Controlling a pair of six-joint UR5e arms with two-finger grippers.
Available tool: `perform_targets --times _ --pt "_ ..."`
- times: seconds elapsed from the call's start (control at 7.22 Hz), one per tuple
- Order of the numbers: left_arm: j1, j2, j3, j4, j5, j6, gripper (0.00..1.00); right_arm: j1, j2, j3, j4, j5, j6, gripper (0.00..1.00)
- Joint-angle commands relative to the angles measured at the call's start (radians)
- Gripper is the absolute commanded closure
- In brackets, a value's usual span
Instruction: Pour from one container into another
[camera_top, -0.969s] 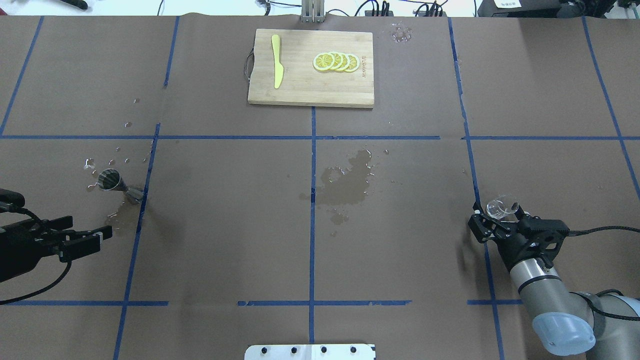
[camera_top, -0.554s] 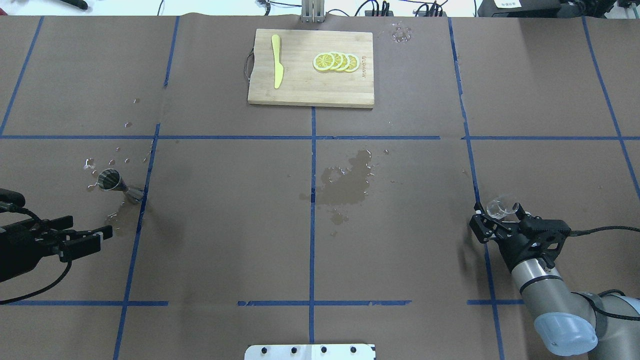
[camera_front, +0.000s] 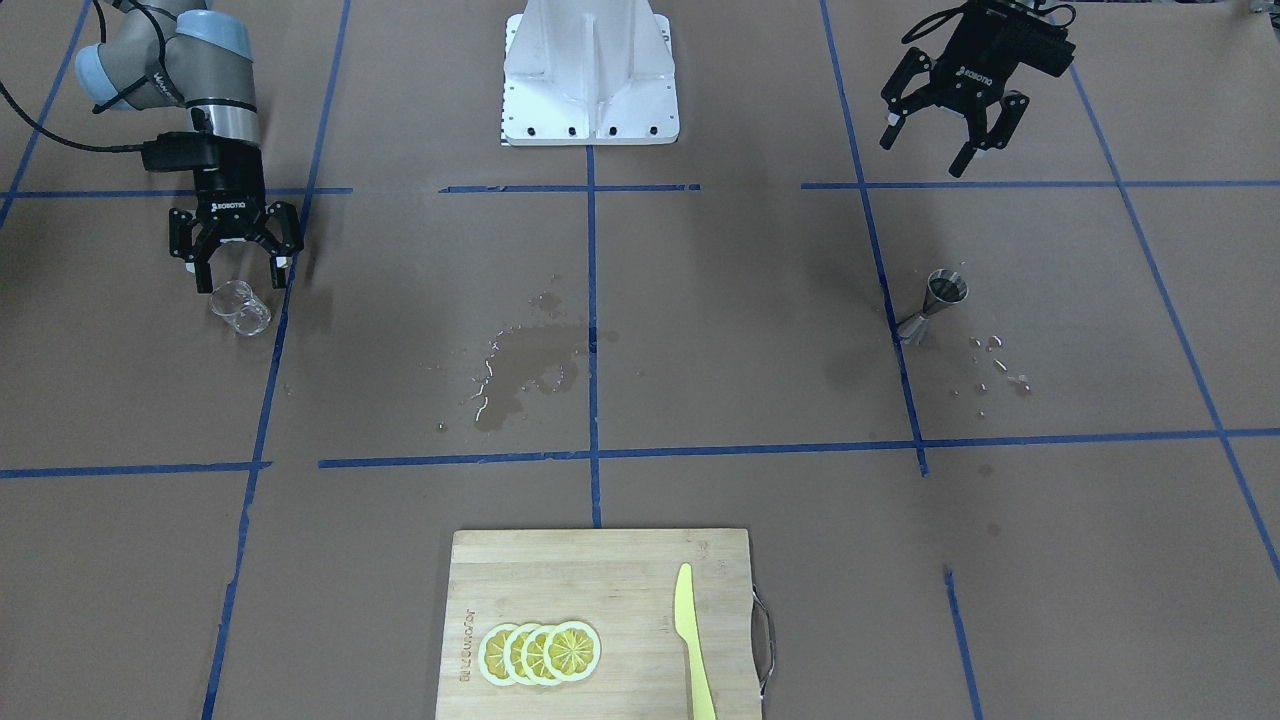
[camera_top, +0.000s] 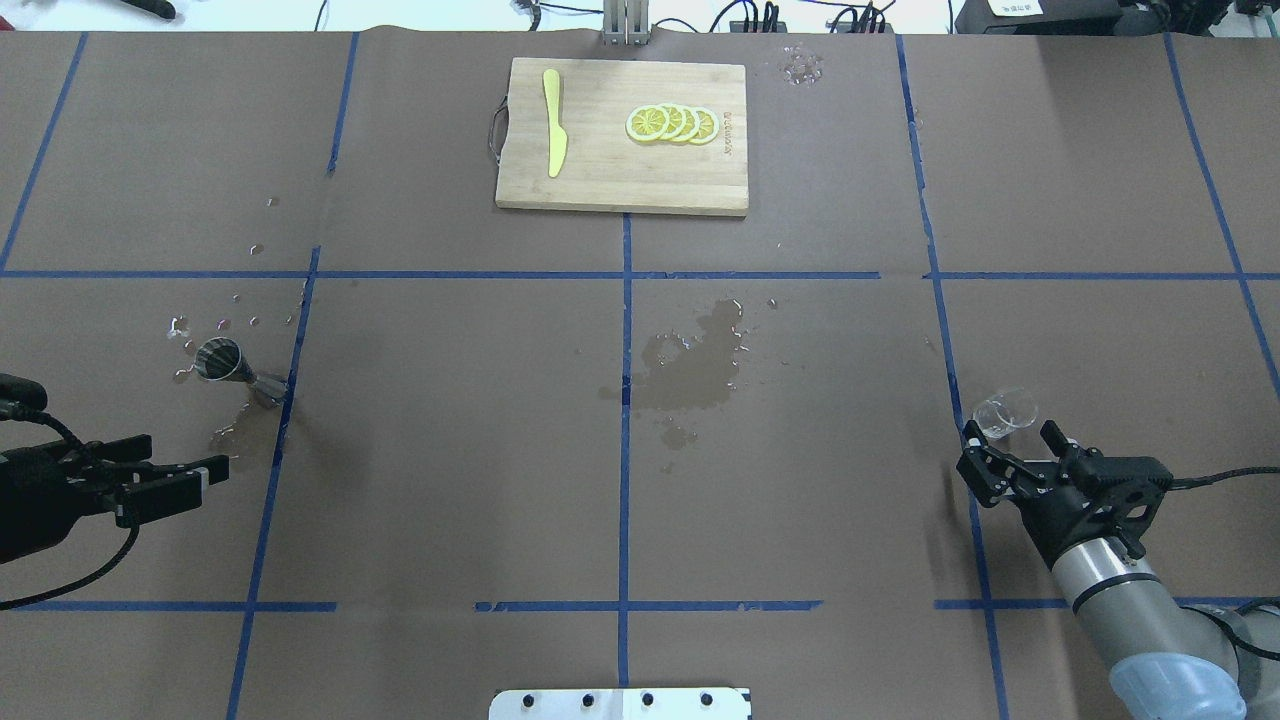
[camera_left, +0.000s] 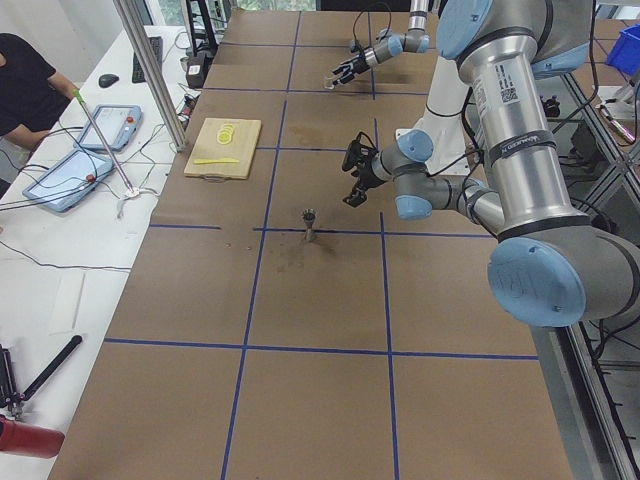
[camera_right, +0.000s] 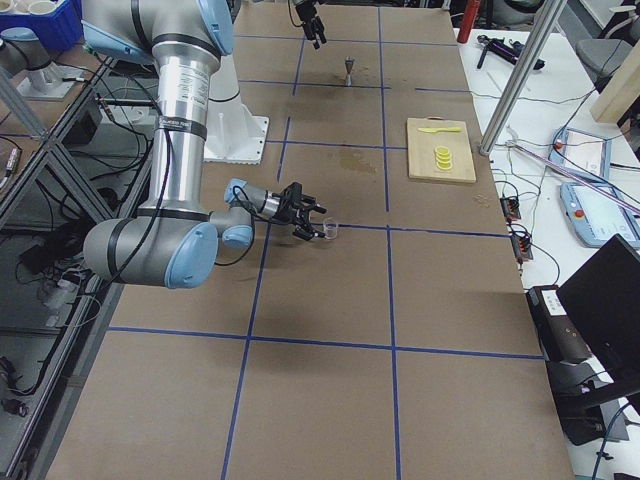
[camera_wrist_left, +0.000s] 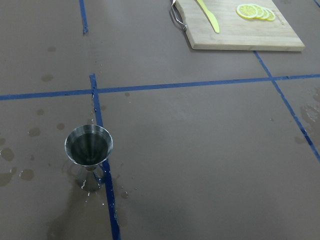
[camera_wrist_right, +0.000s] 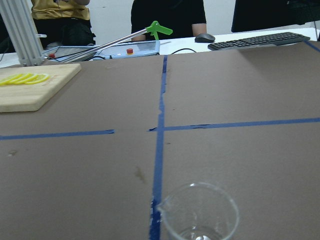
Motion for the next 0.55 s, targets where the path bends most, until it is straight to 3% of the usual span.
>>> perform_targets --times 0.0,0.28,0.42 --pt "-0.07 -0.003 -0.035 0.036 -0.128 0.004 0.0 -0.106 -0.044 0.077 0.007 -0.044 -0.001 0.0" --pt "-0.102 -0.009 -0.075 0.099 -0.202 0.006 0.0 -0.194 -0.145 0.183 0.005 -0.073 -0.001 0.0" --pt "-0.168 -0.039 -0.084 0.162 -0.321 0.009 0.0 -0.204 -0.152 0.236 -0.006 -0.068 -0.004 0.0"
